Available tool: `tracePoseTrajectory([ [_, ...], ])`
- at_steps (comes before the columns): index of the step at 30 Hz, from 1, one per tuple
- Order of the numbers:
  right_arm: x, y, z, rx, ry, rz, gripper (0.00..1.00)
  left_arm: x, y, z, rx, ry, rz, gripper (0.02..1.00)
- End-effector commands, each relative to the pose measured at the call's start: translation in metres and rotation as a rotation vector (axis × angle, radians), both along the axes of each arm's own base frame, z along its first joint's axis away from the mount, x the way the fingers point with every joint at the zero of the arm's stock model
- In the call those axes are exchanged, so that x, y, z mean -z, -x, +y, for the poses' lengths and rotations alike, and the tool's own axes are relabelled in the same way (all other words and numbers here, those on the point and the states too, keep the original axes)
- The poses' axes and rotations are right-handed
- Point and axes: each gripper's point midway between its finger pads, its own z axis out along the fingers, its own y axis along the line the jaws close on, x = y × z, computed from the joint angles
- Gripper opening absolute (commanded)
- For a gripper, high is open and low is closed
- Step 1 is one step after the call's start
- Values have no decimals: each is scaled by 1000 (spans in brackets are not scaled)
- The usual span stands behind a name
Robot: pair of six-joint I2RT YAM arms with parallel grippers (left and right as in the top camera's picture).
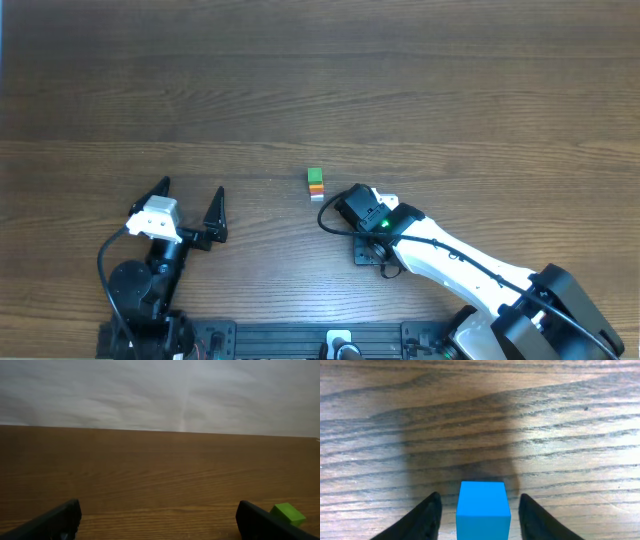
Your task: Stack Cubes
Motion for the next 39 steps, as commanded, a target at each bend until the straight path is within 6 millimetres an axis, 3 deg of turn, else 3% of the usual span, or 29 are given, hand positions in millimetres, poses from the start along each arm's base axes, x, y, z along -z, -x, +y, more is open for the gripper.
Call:
tracePoseTrajectory([
  [1, 2, -1, -3, 12, 9, 0, 437, 1, 0, -1, 6, -14, -3, 1000],
  [17, 2, -2, -1, 13, 4, -5, 152, 1, 0, -1, 6, -14, -3, 1000],
  [21, -9, -11, 5, 16, -8, -19, 99, 1, 0, -1, 6, -14, -3, 998],
  [26, -52, -35, 22, -24, -22, -62, 77, 1, 0, -1, 6, -14, -3, 1000],
  [33, -144, -80, 46, -26, -32, -183, 18, 1, 0, -1, 6, -14, -3, 1000],
  [36, -168, -95, 59, -28, -32, -183, 12, 1, 0, -1, 6, -14, -4, 1000],
  [39, -177, -110, 72, -28, -30, -179, 12, 1, 0, -1, 6, -14, -3, 1000],
])
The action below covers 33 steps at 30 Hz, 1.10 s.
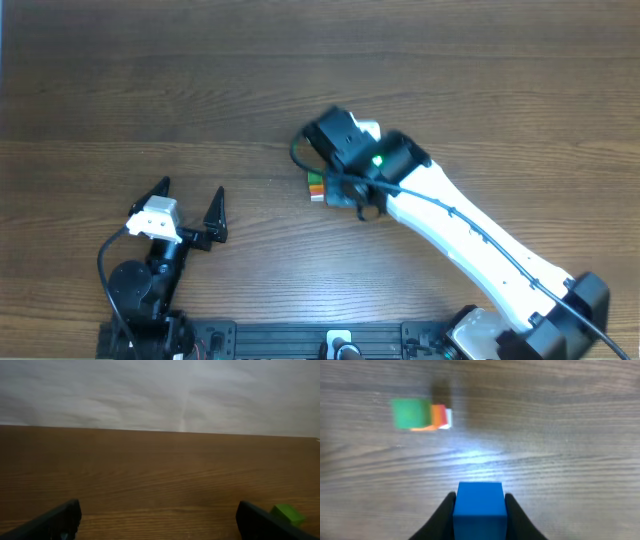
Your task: Stack Cubes
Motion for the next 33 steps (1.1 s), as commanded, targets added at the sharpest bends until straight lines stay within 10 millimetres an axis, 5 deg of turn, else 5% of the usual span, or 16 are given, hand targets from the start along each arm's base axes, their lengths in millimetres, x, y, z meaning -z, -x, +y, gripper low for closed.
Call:
tracePoseTrajectory([
  [1, -13, -32, 19, 2, 26, -14, 12, 1, 0, -1, 6, -14, -3, 1000],
  [6, 2, -50, 46, -22, 21, 28, 9, 1, 0, -1, 6, -14, -3, 998],
  [15, 36, -54, 61, -34, 44, 104, 12, 1, 0, -1, 6, -14, -3, 996],
  [33, 39, -45, 71, -67, 53, 110, 12, 1, 0, -1, 6, -14, -3, 1000],
])
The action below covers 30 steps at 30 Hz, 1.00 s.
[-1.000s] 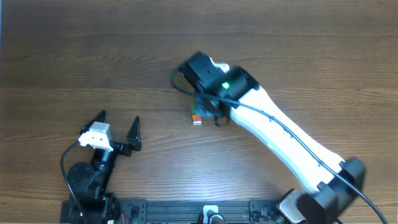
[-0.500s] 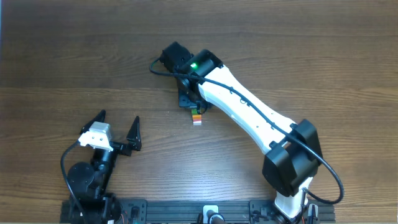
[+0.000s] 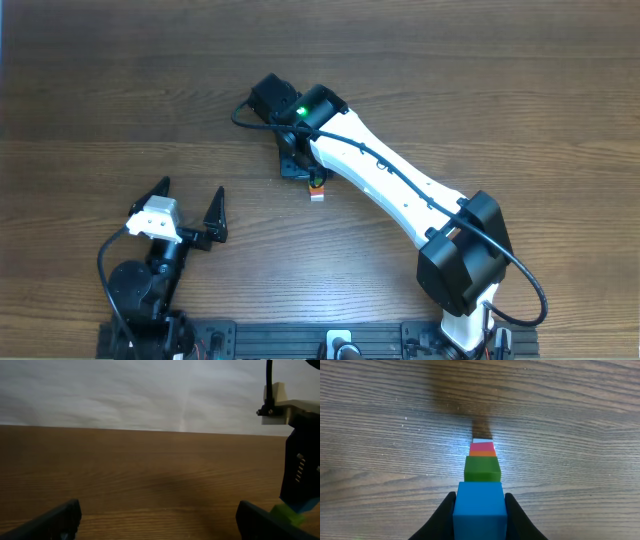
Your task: Stack Cubes
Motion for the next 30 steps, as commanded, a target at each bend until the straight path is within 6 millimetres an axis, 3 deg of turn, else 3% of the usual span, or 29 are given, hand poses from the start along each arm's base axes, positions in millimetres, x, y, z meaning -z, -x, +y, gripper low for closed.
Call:
tracePoseTrajectory([
  [1, -5, -2, 5, -9, -12, -11, 9, 1, 0, -1, 6, -14, -4, 1000],
  [30, 2, -4, 1, -2, 19, -8, 12, 1, 0, -1, 6, -14, -4, 998],
])
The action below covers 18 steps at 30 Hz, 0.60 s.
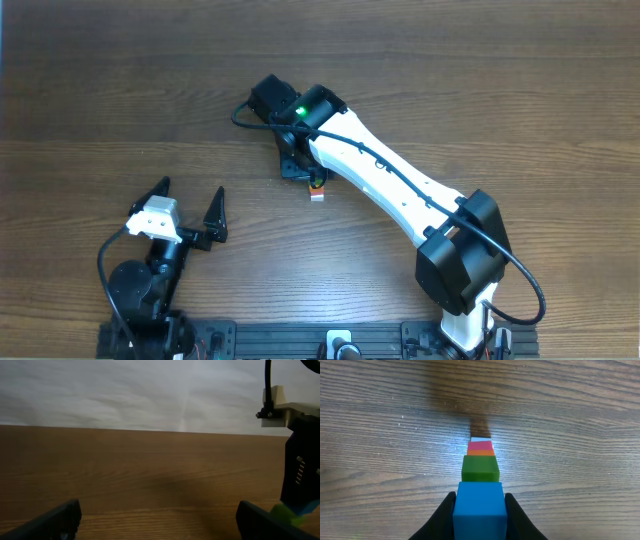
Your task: Stack Cubes
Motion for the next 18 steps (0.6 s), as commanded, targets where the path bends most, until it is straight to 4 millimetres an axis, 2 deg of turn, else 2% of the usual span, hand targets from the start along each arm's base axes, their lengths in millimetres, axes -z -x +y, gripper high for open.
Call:
tracePoseTrajectory([
  [1, 0, -5, 2, -2, 11, -18, 12, 1, 0, -1, 6, -14, -4, 998],
  [18, 11, -6, 2, -3, 29, 0, 9, 1, 0, -1, 6, -14, -4, 998],
])
